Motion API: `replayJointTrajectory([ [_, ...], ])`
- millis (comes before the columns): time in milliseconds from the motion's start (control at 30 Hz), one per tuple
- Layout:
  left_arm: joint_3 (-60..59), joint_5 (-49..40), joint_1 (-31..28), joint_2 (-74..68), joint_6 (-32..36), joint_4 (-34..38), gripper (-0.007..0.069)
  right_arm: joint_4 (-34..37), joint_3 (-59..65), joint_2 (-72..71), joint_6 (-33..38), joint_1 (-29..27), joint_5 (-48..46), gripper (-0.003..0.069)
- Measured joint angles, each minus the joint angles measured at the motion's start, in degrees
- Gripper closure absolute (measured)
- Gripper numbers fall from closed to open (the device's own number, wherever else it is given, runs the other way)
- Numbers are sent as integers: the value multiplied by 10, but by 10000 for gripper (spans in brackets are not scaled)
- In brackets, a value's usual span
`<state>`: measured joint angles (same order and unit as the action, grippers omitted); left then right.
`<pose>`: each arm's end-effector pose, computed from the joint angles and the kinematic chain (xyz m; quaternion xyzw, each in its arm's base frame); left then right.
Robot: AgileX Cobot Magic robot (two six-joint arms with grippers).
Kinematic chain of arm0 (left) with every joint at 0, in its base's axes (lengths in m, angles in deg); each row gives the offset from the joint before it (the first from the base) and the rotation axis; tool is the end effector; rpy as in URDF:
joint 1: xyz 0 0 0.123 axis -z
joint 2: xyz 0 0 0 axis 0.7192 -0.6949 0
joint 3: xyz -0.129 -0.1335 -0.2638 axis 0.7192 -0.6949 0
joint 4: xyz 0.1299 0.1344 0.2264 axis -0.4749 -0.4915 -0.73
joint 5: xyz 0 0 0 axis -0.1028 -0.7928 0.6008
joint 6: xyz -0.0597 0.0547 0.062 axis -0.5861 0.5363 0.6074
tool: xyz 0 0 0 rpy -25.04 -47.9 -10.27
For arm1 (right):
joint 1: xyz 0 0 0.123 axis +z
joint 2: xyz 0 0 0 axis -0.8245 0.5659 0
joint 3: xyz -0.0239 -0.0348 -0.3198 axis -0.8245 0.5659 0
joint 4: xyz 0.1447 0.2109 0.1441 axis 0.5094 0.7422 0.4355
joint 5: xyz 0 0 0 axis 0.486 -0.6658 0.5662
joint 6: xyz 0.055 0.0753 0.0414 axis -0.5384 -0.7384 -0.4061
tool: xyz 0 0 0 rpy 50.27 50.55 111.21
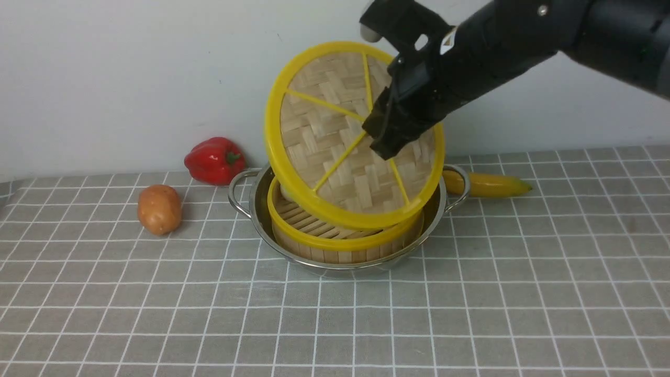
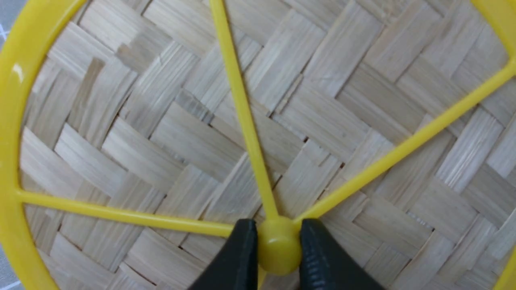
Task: Place the steamer in the pot on the grey tablecloth, and put the lid on the steamer.
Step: 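Place the bamboo steamer lid onto the steamer basket in the pot with the right gripper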
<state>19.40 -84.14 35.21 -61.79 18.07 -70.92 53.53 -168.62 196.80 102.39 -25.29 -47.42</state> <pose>0.0666 0.0183 0.1770 -0.0997 0.7858 0.0722 0.6061 0.4125 0.2633 0.3451 -0.4440 0.8279 0.1138 0.3232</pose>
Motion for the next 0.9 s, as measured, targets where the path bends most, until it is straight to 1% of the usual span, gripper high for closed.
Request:
replayJointTrajectory([
  [67,0,0,0,0,0,0,382,-3,-23,30,-2,0,-15,510],
  [267,0,0,0,0,-1,0,382,-27,-34,57,-19,0,-24,510],
  [667,0,0,0,1,-1,0,382,-44,-34,85,-7,0,32,510],
  [900,0,0,0,1,-1,0,382,-44,-34,85,-6,0,36,510],
])
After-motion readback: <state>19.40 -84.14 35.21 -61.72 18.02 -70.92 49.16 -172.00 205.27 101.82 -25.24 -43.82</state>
